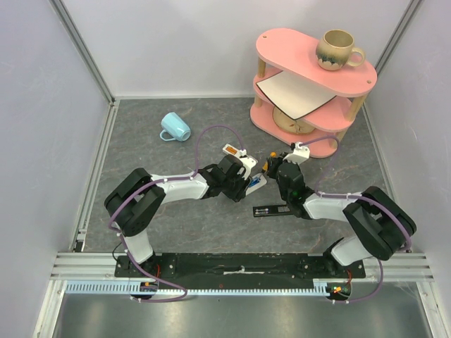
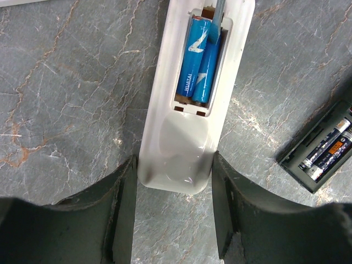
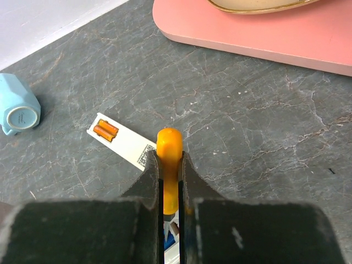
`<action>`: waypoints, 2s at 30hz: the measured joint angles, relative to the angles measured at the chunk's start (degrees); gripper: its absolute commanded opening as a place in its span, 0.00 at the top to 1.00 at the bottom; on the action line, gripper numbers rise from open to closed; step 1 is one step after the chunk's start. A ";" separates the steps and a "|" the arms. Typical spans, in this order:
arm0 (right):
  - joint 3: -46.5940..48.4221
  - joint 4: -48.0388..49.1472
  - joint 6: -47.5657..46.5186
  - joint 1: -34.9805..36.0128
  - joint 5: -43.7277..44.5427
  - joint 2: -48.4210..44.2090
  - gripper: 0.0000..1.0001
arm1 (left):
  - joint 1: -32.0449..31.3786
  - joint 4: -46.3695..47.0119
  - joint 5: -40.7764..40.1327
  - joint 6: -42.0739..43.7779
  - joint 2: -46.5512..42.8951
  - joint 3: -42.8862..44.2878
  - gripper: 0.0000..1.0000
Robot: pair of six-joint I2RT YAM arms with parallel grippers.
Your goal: Unload the batteries from the remote control
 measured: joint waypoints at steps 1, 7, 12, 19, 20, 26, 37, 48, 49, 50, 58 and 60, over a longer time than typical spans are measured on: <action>0.00 0.20 0.28 0.02 0.02 0.17 1.00 | 0.00 0.02 0.02 0.00 0.00 0.00 0.98; 0.00 1.90 1.53 -0.20 -0.04 1.73 1.00 | 0.00 0.02 0.02 0.00 0.00 0.00 0.98; 0.04 4.00 3.48 -0.20 -1.03 4.74 1.00 | 0.00 0.02 0.00 0.00 0.00 0.00 0.98; 0.04 5.16 4.96 -0.20 -2.82 5.38 1.00 | 0.00 0.02 0.00 0.00 0.00 0.00 0.98; 0.04 5.16 5.07 -0.20 -3.17 5.38 1.00 | 0.00 0.02 0.00 0.00 0.00 0.00 0.98; 1.07 3.52 5.40 -0.20 -5.40 5.35 1.00 | 0.00 0.02 0.00 0.00 0.00 0.00 0.98; 2.82 -1.46 4.72 -0.20 -9.09 3.76 1.00 | 0.00 0.00 0.02 0.00 0.00 0.02 0.98; 2.78 -6.12 0.63 -0.20 -6.29 -5.62 1.00 | 0.00 -0.13 0.04 0.00 0.07 0.13 0.98; 2.78 -6.49 0.33 -0.20 -6.21 -5.62 1.00 | 0.00 -0.17 0.04 0.00 0.09 0.15 0.98; 2.78 -7.06 0.07 -0.20 -6.14 -5.60 1.00 | 0.00 -0.17 0.04 0.00 0.09 0.15 0.98; 4.52 -7.67 -0.85 -0.20 -6.23 -2.34 1.00 | 0.00 -0.24 0.07 0.00 0.20 0.28 0.98; 5.09 -7.52 -0.87 -0.17 -6.34 -1.36 1.00 | 0.00 -0.24 0.07 0.00 0.20 0.31 0.98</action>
